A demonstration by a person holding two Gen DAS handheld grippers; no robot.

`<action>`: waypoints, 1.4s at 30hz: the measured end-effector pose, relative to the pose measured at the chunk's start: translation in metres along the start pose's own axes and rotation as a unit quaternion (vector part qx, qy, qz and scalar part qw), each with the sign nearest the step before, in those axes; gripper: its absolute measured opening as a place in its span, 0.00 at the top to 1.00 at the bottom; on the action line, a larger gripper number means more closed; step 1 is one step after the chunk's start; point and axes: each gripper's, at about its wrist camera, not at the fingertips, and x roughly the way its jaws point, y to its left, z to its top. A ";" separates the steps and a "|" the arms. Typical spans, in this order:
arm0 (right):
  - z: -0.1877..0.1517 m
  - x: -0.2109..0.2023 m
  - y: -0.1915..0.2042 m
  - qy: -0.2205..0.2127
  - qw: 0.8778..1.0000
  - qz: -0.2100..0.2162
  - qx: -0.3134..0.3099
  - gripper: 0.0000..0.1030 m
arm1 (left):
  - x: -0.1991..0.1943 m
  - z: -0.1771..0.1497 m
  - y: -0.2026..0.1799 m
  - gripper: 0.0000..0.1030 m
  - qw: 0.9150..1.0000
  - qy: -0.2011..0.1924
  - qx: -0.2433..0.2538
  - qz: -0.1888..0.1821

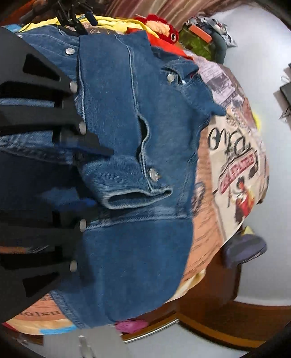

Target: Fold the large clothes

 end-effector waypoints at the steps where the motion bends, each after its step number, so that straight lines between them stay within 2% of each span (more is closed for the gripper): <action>1: -0.002 -0.002 -0.003 0.002 1.000 -0.005 0.006 0.56 | -0.001 0.000 -0.001 0.18 1.000 0.000 0.003 0.002; 7: -0.008 -0.032 -0.025 -0.008 0.999 -0.004 0.031 0.50 | -0.020 0.007 -0.011 0.18 0.999 -0.028 0.028 0.012; 14: -0.013 -0.084 -0.072 -0.065 0.994 -0.001 0.085 0.36 | -0.056 0.036 -0.029 0.18 0.995 -0.098 0.029 -0.001; 19: -0.020 -0.095 -0.113 -0.066 0.988 -0.017 0.137 0.36 | -0.072 0.057 -0.045 0.18 0.990 -0.137 0.021 -0.008; 23: -0.031 -0.080 -0.148 -0.037 0.979 -0.010 0.198 0.35 | -0.067 0.065 -0.054 0.18 0.991 -0.131 0.008 -0.034; 28: -0.042 -0.043 -0.185 0.013 0.961 0.033 0.275 0.36 | -0.052 0.064 -0.064 0.18 0.993 -0.109 0.010 -0.043; 34: -0.043 -0.017 -0.214 0.004 0.932 0.081 0.354 0.35 | -0.045 0.059 -0.066 0.18 0.994 -0.096 0.007 -0.044; 38: -0.039 -0.006 -0.224 -0.014 0.920 0.068 0.386 0.37 | -0.043 0.058 -0.062 0.18 0.995 -0.093 0.005 -0.041; 42: -0.031 0.000 -0.228 -0.022 0.914 0.029 0.404 0.49 | -0.042 0.056 -0.060 0.18 0.995 -0.093 0.003 -0.039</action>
